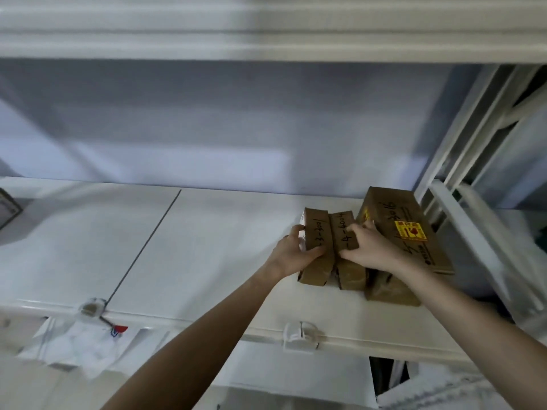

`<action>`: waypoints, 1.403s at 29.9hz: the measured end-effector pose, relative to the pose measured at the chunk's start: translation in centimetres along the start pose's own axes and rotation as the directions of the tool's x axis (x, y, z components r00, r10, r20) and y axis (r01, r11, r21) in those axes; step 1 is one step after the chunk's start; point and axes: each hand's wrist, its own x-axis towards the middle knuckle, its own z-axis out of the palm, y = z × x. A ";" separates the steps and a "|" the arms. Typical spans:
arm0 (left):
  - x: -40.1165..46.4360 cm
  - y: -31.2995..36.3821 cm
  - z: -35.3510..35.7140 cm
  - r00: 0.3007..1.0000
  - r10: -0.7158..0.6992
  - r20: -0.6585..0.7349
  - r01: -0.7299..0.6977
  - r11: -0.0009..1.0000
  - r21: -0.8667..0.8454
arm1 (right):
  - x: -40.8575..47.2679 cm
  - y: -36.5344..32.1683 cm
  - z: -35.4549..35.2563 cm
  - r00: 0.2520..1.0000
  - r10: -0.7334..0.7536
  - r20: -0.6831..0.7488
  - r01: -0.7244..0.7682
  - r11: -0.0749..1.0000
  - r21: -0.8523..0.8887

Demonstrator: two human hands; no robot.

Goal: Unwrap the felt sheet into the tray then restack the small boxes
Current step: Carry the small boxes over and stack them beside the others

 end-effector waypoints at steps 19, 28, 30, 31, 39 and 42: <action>-2.9 -0.1 -1.7 0.993 0.026 -0.116 -0.021 0.999 0.045 | -1.2 -2.7 0.6 0.970 -0.237 -0.042 0.237 0.971 -0.016; -4.2 -1.3 -6.4 0.957 0.093 -0.276 -0.068 0.993 0.098 | -0.7 -6.3 0.5 0.942 -0.305 -0.136 0.312 0.949 0.033; -5.4 -2.8 -8.7 0.944 0.077 -0.322 -0.048 0.994 0.096 | -0.7 -9.0 1.1 0.928 -0.348 -0.135 0.356 0.933 0.043; -5.9 -3.6 -9.7 0.938 0.070 -0.339 -0.038 0.994 0.098 | -0.7 -10.2 1.5 0.920 -0.368 -0.132 0.377 0.925 0.052; -11.5 -10.0 -20.5 0.876 0.046 -0.480 0.023 0.990 0.137 | -0.8 -22.0 5.8 0.857 -0.503 -0.112 0.513 0.852 0.101; -13.7 -12.9 -25.1 0.853 0.032 -0.521 0.047 0.989 0.139 | -1.0 -27.0 7.8 0.838 -0.535 -0.103 0.544 0.833 0.101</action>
